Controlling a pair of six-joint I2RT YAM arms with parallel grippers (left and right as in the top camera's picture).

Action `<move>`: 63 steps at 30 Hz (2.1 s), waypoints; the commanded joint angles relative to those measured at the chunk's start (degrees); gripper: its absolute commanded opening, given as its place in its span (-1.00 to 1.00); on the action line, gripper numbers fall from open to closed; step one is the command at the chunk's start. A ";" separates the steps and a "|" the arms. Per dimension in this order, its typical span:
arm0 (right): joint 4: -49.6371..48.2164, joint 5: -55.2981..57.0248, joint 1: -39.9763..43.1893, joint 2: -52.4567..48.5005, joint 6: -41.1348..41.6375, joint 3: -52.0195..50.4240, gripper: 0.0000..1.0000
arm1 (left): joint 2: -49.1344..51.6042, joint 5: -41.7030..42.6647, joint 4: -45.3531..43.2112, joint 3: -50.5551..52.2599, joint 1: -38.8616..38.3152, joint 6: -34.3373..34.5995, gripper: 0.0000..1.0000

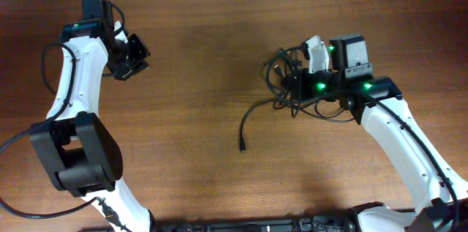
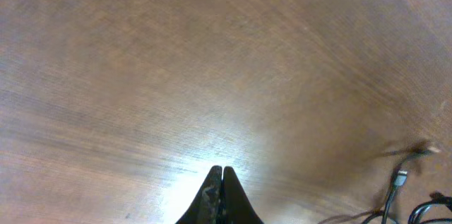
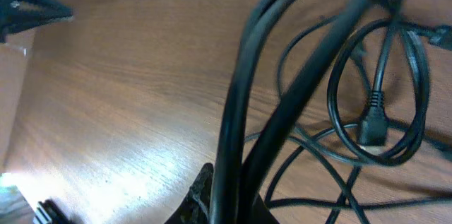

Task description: Untangle cables

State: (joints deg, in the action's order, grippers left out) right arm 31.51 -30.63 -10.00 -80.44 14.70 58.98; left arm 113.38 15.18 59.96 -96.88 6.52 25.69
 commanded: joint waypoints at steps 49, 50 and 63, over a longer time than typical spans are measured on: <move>22.97 26.21 -5.33 -8.35 0.48 16.02 0.77 | 8.59 18.38 0.63 0.24 -1.99 -15.98 -1.00; 23.17 26.18 -5.33 -8.35 0.85 16.02 0.80 | 8.59 24.50 0.33 0.24 -5.09 -23.74 -1.00; 31.36 25.66 -5.33 14.36 0.85 16.02 0.92 | -11.02 11.54 0.81 -9.14 -11.89 -20.94 0.64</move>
State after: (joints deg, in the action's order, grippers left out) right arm 60.95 -9.78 -15.46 -73.32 15.09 74.72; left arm 111.35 29.56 64.40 -102.91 -2.04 4.34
